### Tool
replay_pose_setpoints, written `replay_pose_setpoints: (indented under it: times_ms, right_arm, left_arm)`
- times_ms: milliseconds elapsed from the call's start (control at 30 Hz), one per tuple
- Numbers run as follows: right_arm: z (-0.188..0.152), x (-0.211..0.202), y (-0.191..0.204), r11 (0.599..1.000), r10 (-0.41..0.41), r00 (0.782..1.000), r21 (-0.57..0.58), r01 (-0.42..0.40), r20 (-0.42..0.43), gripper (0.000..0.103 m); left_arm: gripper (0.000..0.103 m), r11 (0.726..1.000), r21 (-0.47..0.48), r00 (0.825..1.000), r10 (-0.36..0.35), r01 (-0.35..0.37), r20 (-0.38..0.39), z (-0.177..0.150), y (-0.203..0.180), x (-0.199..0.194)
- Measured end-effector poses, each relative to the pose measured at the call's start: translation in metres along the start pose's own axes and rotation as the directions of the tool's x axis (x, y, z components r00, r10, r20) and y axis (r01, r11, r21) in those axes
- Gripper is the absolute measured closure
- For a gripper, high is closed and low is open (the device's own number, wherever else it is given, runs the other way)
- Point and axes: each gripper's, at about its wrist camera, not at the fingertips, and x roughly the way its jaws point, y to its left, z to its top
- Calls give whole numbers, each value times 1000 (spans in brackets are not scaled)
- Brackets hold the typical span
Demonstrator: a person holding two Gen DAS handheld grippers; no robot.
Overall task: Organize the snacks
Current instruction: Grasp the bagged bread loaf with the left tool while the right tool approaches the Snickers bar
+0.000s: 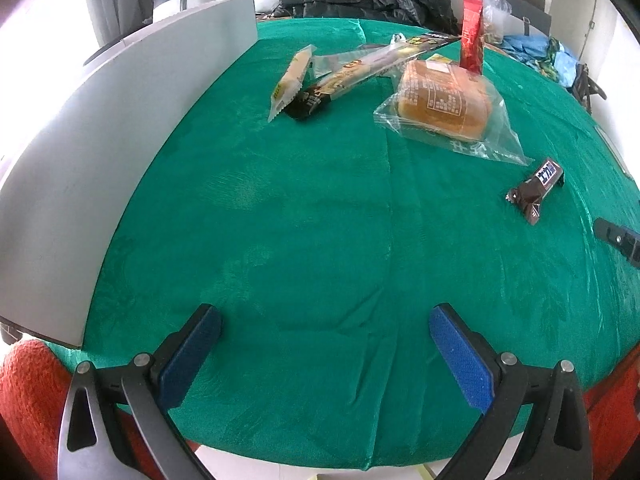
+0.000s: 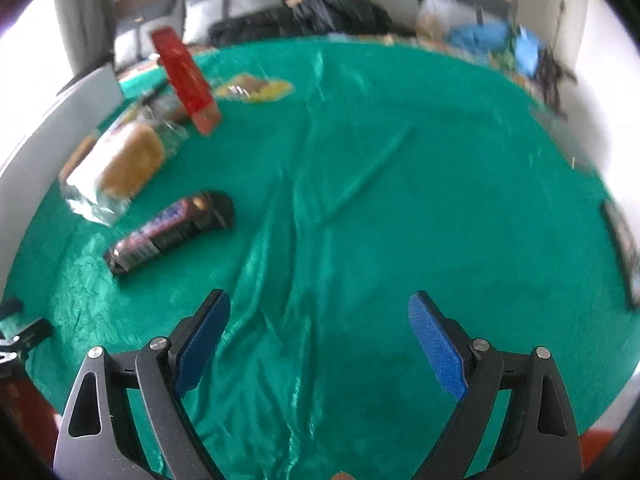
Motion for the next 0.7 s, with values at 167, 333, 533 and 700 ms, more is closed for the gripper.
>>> replay_pose_setpoints:
  times_ms: [167,333,533,700]
  right_arm:
    - [7,3,-3,998,-58,998,-5,58,18,10]
    - [11,11,-3,998,-61,998,4,61,16,10]
    - [9,13,-3,999,-47,998,-12,47,38,9]
    - [9,13,-4,999,-43,998,-19,43,45,9]
  left_arm:
    - [0,1000,11,1000,-6,6,1,0,0,0]
    - [0,1000,20,1000,-11,11,15,-1,1,0]
    - [0,1000,11,1000,-7,7,19,-2,0,0]
    - [0,1000,-6,999,-7,7,-53,3,-2,-1]
